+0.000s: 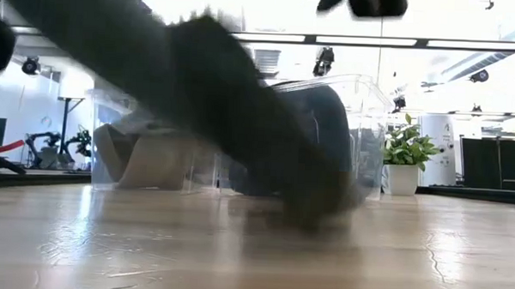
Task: Pick & Place hat
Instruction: Put the black cap into the right transparent bin, then adjust the right transparent bin, then return To Home Position
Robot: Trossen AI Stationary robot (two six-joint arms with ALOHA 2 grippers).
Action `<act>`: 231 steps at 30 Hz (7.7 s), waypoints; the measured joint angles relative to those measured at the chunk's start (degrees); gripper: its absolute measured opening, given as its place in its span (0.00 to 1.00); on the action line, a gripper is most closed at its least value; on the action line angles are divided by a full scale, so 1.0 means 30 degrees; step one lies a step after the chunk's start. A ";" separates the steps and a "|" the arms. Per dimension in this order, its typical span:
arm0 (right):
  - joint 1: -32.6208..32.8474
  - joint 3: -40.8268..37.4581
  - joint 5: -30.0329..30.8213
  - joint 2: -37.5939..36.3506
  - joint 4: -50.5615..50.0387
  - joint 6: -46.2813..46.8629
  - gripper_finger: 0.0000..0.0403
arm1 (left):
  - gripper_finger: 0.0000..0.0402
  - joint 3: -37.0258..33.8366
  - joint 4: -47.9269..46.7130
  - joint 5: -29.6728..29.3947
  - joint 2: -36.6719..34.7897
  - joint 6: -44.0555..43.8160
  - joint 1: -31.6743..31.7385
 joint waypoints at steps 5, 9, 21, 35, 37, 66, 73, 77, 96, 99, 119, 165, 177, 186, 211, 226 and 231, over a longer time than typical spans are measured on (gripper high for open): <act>0.0430 -0.0026 0.5880 -0.3760 -0.2480 0.2007 0.20 | 0.01 0.0000 0.1664 0.0111 -0.2458 0.3653 0.0045; 0.0415 -0.0258 0.9020 -0.5848 -0.4775 0.3200 0.21 | 0.01 0.0000 0.2744 -0.0623 -0.4462 0.6690 0.0066; 0.0217 -0.1785 1.5365 -0.8414 -0.6743 0.6496 0.23 | 0.02 0.0000 0.6884 -0.0858 -0.6901 0.9027 0.7515; -0.0171 -0.2598 1.5011 -0.8406 -0.7151 0.8308 0.23 | 0.01 0.4068 -0.3004 0.0973 -0.3456 -0.2897 1.0161; -0.0182 -0.2623 1.4997 -0.8406 -0.7342 0.8265 0.23 | 0.02 0.4953 -0.3018 0.1014 -0.2638 -0.2515 1.0687; -0.0269 -0.2882 1.3433 -0.8421 -0.9745 0.7733 0.23 | 0.37 0.8282 -0.6297 0.7605 -0.0428 0.6284 1.4249; -0.0269 -0.2889 1.3418 -0.8421 -0.9823 0.7660 0.23 | 0.37 0.8193 -0.9366 0.9101 -0.2728 1.1385 1.4181; -0.0269 -0.2889 1.3203 -0.8421 -0.9813 0.7079 0.23 | 0.37 0.8189 -1.1659 1.0712 -0.4228 1.2263 1.3566; -0.9783 -0.6427 0.6557 -0.8435 -0.4939 -0.5079 0.16 | 0.37 0.3600 -0.7695 0.6029 -0.2037 0.2115 0.6473; -1.2039 -0.7480 0.4706 -0.8421 -0.3728 -0.6363 0.12 | 0.37 0.2856 -0.5924 0.4401 -0.1337 0.1653 0.7112; -1.0640 -0.9589 -0.2179 -0.8465 -0.2365 -0.7221 0.07 | 0.37 0.2194 -0.4006 0.3574 -0.0178 0.5261 1.2837; -0.5265 -0.9359 -0.0869 -0.4210 0.4712 -0.2339 0.07 | 0.37 0.4371 -1.0250 0.3406 -0.4309 0.6327 0.2680; -0.7041 -0.8202 0.0529 -0.4757 0.5714 -0.4554 0.07 | 0.37 0.4335 -2.1742 0.1525 -0.4309 -0.4449 0.2425; -0.4753 -0.7887 -0.0260 -0.7435 0.5085 -0.6082 0.07 | 0.37 0.4397 -2.0437 0.0031 -0.4349 -0.3472 0.2427; -0.0478 -1.1163 0.2196 -1.7326 0.6077 -0.7706 0.07 | 0.26 0.0279 0.5441 2.2913 -0.7315 2.8052 1.2900; -0.0558 -1.8923 0.7823 -2.0044 1.5456 -0.6849 0.07 | 0.26 -0.7586 0.2868 2.3119 -1.9262 3.0065 1.6566; -0.0553 -1.9063 0.8661 -1.9622 1.5716 -0.6630 0.07 | 0.26 -1.0199 0.2932 2.3463 -2.2394 2.9980 1.6779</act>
